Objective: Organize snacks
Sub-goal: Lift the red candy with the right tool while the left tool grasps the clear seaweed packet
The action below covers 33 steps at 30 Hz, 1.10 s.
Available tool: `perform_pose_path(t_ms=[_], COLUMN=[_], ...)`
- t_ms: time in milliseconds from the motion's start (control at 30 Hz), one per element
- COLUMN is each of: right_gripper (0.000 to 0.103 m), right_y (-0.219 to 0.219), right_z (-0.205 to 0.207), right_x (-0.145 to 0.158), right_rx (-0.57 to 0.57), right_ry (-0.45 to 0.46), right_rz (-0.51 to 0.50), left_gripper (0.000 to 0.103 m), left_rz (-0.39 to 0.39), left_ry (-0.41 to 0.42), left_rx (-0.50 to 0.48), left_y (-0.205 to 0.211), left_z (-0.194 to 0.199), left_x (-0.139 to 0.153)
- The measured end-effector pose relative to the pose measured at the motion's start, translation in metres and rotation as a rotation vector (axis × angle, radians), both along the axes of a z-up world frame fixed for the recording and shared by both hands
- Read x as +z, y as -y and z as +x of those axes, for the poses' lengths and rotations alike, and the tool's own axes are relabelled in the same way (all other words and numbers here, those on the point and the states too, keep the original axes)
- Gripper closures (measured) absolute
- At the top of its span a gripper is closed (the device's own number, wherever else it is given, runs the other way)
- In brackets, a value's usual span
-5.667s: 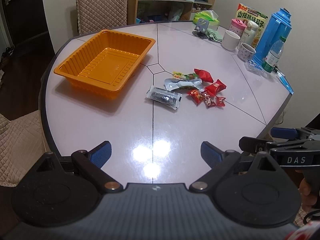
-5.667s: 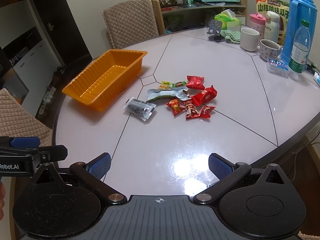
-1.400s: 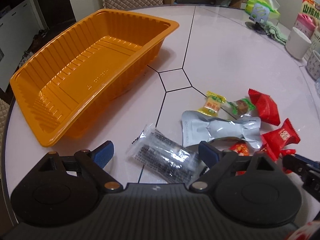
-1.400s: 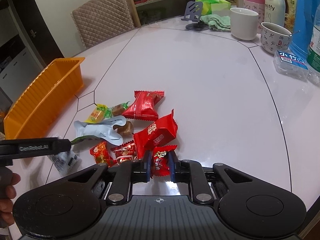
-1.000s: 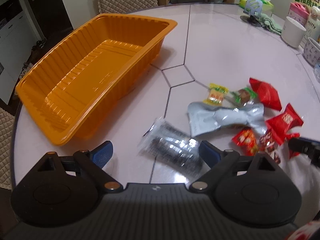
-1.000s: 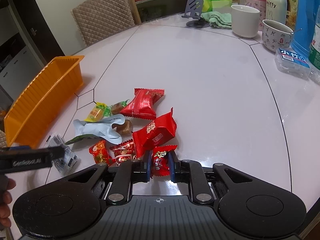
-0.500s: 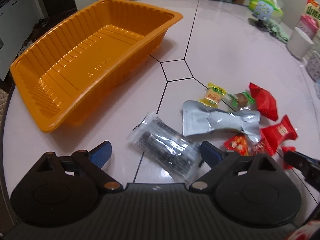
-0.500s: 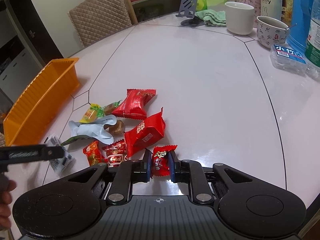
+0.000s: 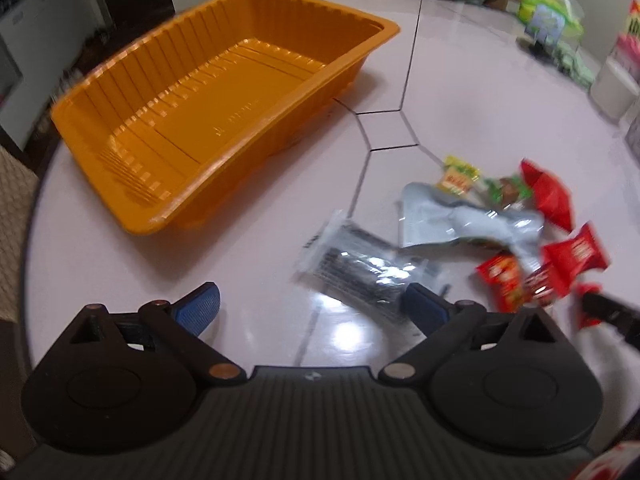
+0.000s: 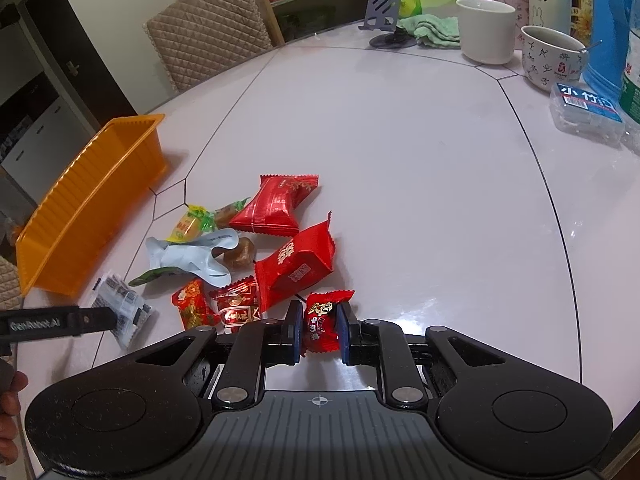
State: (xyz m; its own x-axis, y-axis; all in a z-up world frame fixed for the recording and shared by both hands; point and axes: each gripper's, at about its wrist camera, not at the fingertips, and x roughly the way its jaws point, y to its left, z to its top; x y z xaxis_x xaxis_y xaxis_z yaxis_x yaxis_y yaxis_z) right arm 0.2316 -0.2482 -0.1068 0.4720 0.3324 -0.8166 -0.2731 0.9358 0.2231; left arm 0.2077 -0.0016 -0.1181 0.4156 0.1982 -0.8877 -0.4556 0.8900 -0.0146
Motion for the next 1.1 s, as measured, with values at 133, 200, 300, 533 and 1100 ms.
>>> perform_pose_path(t_ms=[133,200,300,533,1100], right_gripper=[0.085,0.085,0.085,0.085,0.085], right_y=[0.005,0.007,0.01,0.012,0.021], right_z=[0.002,0.003,0.003,0.007,-0.007], right_x=[0.0,0.0,0.0,0.0,0.009], right_rx=[-0.004,-0.006,-0.007,0.002,-0.082], right_ry=[-0.001,-0.001,-0.003,-0.008,-0.001], right_rz=[0.002,0.003,0.001,0.007,0.005], left_gripper=[0.004,0.004,0.002,0.002,0.011], left_rz=[-0.066,-0.06,-0.025,0.035,0.25], left_ry=[-0.006,-0.008,-0.014,-0.008,0.064], left_rx=[0.045,0.068,0.064,-0.022,-0.592], left_y=[0.004,0.006,0.009,0.009,0.024], left_z=[0.016,0.025,0.035,0.023,-0.004], left_x=[-0.004,-0.008,-0.012,-0.009,0.004])
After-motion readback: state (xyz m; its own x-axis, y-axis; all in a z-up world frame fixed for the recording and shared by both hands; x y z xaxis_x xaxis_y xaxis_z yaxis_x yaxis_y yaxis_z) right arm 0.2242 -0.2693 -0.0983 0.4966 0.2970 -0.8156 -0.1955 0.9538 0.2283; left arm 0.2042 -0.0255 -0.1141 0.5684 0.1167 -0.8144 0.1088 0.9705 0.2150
